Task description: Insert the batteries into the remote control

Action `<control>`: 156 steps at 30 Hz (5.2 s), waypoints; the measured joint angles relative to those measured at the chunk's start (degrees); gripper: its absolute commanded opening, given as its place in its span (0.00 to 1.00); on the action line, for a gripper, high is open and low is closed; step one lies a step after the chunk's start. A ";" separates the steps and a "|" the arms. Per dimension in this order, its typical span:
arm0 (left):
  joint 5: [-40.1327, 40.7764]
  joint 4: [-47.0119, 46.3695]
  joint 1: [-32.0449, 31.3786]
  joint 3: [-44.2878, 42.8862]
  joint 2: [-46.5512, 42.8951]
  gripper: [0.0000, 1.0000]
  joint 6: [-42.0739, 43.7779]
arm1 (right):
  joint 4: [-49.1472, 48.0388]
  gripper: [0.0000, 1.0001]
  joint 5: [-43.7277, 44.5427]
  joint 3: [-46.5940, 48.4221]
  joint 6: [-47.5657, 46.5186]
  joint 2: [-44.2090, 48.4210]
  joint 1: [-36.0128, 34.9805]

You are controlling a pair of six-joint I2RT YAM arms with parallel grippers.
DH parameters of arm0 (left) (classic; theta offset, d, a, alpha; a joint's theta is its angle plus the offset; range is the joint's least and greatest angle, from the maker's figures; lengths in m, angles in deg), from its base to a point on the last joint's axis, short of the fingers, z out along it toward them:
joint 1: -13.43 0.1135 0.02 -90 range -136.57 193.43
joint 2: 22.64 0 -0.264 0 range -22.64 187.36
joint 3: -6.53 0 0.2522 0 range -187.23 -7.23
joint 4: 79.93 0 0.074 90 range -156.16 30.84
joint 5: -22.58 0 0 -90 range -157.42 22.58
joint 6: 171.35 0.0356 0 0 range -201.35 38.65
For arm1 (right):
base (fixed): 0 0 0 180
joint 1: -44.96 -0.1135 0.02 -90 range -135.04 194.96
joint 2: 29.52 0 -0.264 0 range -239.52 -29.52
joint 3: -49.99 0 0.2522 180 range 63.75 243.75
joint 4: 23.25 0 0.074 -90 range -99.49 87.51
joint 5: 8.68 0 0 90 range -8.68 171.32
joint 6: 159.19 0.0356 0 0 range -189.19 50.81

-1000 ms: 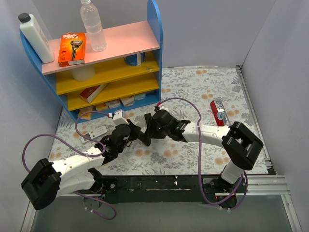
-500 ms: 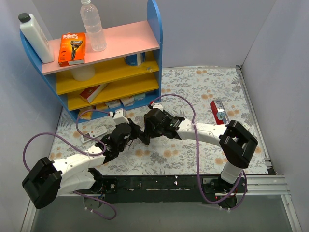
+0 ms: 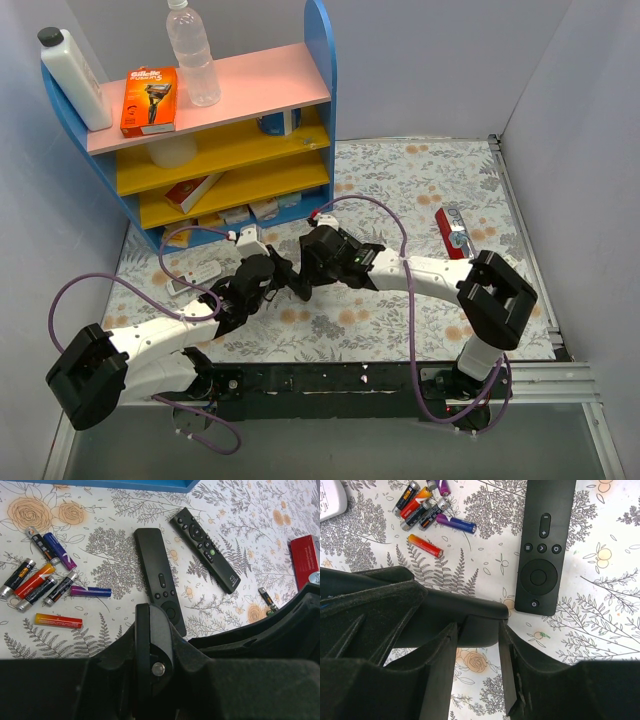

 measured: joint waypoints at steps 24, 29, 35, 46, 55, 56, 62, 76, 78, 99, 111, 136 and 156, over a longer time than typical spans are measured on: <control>0.37 0.79 -0.33 -0.11 -0.02 0.02 -1.40 | -0.96 0.44 2.32 -6.95 0.90 7.32 0.79; 0.61 1.16 -0.33 -0.31 -0.02 0.08 -1.38 | 0.55 0.44 3.78 -9.11 0.87 9.29 0.87; 0.70 1.20 -0.33 -0.33 0.00 0.17 -1.53 | 2.14 0.45 4.85 -12.55 0.87 10.64 0.85; 0.92 4.22 -0.31 -0.28 -1.27 0.22 -3.17 | 0.61 0.46 5.92 -19.80 -6.64 18.67 0.87; -1.57 8.35 -0.31 1.99 -7.13 0.16 -4.46 | 1.09 0.65 5.95 -20.37 -15.96 19.87 1.27; -2.05 8.83 -0.31 2.23 -8.07 0.14 -4.61 | 1.62 0.67 6.01 -20.35 -16.50 19.82 1.38; -5.46 9.79 -0.24 5.05 -12.98 0.00 -5.25 | 7.34 0.68 6.73 -20.24 -18.45 20.04 4.61; -13.07 8.70 -0.02 7.56 -15.87 0.00 -5.18 | 14.05 0.50 2.34 -21.88 -27.08 26.32 28.37; -13.73 8.72 0.09 7.56 -15.85 0.00 -5.07 | 14.08 0.48 1.11 -21.88 -28.13 24.72 30.01; -16.31 8.98 0.35 7.56 -15.69 0.00 -4.94 | 14.16 0.33 -5.95 -21.79 -30.45 16.04 34.64; -17.81 8.13 0.87 7.54 -14.62 0.00 -4.98 | 14.36 0.32 -6.01 -19.61 -30.95 13.25 34.64; -23.71 3.50 4.00 7.54 -14.19 0.00 -3.21 | 9.33 0.01 -16.83 -18.78 -32.85 28.15 26.67; -49.92 -23.69 14.93 9.46 -7.63 0.00 -11.63 | -11.65 0.01 -23.28 -21.55 -33.75 41.24 3.72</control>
